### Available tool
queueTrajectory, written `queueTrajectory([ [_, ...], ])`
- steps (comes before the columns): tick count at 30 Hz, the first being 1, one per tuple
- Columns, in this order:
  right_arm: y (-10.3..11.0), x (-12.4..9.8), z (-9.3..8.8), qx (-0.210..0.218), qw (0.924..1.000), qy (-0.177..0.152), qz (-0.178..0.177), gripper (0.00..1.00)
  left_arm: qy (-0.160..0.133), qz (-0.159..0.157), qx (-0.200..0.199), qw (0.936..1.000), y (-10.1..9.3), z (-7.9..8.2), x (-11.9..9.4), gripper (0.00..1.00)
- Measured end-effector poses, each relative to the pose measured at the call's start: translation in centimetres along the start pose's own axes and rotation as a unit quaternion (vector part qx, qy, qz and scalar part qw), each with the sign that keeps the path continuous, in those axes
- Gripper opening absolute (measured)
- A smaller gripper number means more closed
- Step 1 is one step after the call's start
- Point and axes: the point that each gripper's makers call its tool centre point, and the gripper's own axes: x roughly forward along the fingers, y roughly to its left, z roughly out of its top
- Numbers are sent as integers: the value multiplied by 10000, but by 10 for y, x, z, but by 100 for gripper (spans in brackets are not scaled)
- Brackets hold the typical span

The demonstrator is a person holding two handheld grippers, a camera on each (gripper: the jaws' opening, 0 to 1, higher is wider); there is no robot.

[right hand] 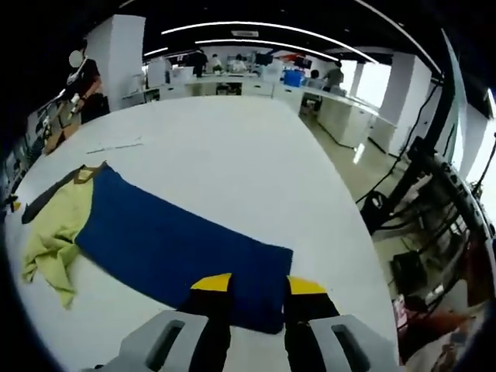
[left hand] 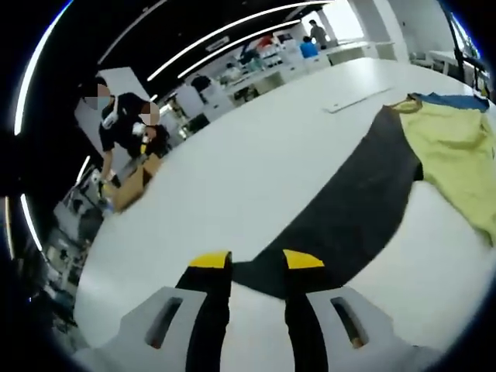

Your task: Fold the garment on the visible template until the final outline fits inside the template.

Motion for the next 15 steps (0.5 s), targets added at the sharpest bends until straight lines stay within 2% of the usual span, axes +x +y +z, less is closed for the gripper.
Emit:
queueTrajectory([
  [3,17,-1,4,-33,9991,-174,374,44,-101,-225,-101,9996,-16,3,-6,40],
  [5,31,-7,6,-53,9977,-264,629,52,-225,-518,-299,9980,-33,7,-12,46],
  [7,43,-13,7,-32,9962,-310,816,55,-354,-658,-249,9969,-45,11,-18,53],
  [10,63,-23,7,16,9931,-377,1109,61,-525,-921,-375,9937,-63,16,-26,62],
  [15,100,-42,8,-21,9864,-436,1583,65,-676,-1262,-383,9890,-90,20,-42,68],
])
